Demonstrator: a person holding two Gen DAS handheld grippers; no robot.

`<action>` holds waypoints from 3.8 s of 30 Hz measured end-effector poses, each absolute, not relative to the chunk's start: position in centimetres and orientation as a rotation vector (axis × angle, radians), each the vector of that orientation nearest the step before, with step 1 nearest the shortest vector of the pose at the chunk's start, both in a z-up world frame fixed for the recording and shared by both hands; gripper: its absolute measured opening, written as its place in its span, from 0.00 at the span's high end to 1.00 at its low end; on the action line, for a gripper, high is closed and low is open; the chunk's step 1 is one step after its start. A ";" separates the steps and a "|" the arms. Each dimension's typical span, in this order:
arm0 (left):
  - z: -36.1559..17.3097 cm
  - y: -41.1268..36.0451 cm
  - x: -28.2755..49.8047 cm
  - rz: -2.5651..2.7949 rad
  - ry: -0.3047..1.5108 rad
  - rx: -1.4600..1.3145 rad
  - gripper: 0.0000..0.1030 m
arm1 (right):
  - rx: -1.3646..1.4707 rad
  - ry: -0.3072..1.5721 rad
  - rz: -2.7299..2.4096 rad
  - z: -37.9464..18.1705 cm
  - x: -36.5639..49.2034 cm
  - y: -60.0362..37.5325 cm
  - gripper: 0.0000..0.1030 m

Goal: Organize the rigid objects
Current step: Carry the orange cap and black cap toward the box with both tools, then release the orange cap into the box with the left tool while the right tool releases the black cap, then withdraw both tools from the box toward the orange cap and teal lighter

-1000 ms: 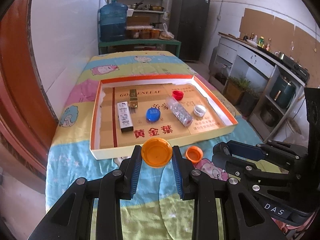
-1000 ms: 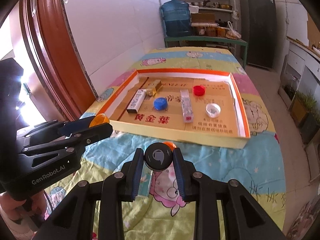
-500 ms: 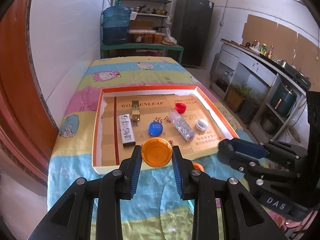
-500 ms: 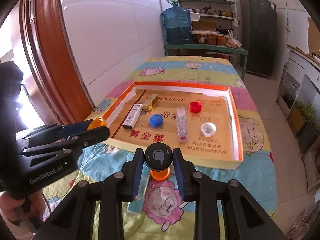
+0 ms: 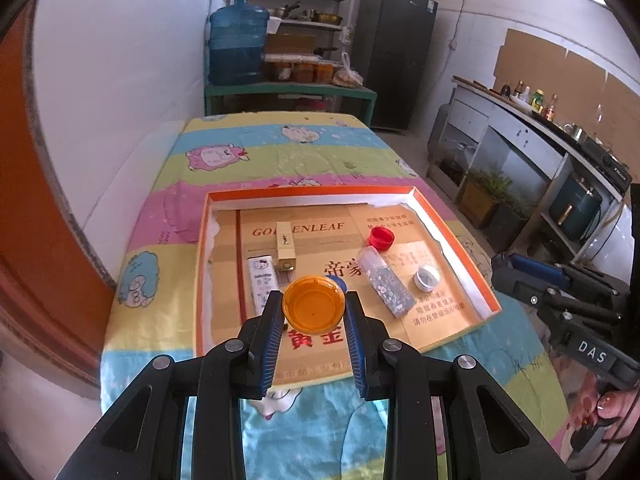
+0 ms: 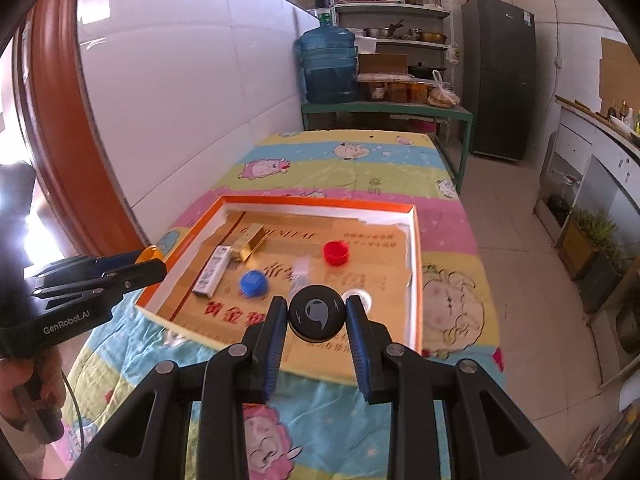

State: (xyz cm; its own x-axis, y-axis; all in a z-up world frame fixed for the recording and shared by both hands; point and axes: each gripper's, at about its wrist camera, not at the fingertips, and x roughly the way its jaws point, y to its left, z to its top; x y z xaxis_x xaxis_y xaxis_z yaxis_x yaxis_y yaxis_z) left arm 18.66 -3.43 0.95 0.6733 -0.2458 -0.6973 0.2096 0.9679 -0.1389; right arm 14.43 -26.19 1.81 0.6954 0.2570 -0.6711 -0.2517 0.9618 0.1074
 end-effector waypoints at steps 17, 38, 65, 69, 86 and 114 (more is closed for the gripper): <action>-4.7 -6.8 21.9 -0.260 0.949 -0.001 0.70 | 0.039 0.903 0.292 -3.8 18.0 -26.5 0.70; -7.1 -8.0 23.6 -0.238 0.974 0.034 0.70 | -0.007 0.959 0.257 -6.5 19.5 -26.3 0.70; -5.9 -6.5 21.0 -0.236 0.910 -0.028 0.59 | 0.019 0.918 0.198 -6.0 18.4 -26.5 0.70; -5.4 -5.8 19.9 -0.233 0.891 -0.056 0.59 | 0.035 0.890 0.181 -5.5 17.6 -26.5 0.70; -2.1 -2.8 11.2 -0.236 0.755 -0.133 0.58 | 0.060 0.786 0.167 -2.5 10.4 -24.2 0.70; -3.4 0.0 2.2 -0.211 0.747 -0.181 0.58 | 0.100 0.891 0.258 -4.5 2.5 -20.5 0.66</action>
